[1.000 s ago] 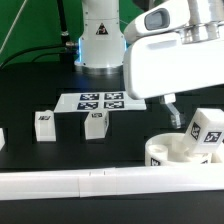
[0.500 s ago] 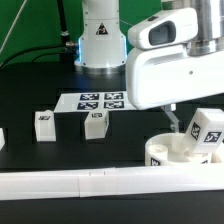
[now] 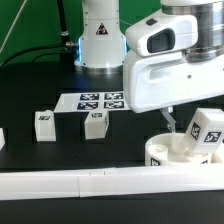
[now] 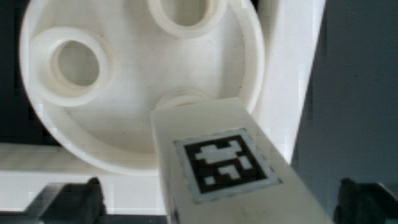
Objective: Assemble stool
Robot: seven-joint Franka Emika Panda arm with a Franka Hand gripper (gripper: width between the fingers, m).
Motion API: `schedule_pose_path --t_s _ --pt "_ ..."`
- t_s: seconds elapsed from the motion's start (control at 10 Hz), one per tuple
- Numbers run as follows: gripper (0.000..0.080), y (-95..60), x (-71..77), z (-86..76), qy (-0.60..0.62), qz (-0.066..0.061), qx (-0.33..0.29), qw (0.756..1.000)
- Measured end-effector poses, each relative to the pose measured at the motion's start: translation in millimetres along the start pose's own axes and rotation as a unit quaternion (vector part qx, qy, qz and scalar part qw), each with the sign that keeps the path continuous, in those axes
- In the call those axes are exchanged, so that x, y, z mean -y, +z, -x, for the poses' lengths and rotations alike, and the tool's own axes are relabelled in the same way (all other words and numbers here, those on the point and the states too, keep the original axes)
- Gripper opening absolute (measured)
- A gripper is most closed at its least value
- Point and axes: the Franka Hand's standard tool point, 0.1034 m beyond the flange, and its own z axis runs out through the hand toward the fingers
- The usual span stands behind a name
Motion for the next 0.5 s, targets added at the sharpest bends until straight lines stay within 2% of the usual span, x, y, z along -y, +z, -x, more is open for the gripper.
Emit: schedule_pose_path --t_s 0.2,0.5 --pt "0.0649 -1.8 4.2 -4.9 0.004 0.001 0.002 1.0" --pt "0.0649 2.6 2.7 -2.8 0.011 0.0 -0.001 1.0"
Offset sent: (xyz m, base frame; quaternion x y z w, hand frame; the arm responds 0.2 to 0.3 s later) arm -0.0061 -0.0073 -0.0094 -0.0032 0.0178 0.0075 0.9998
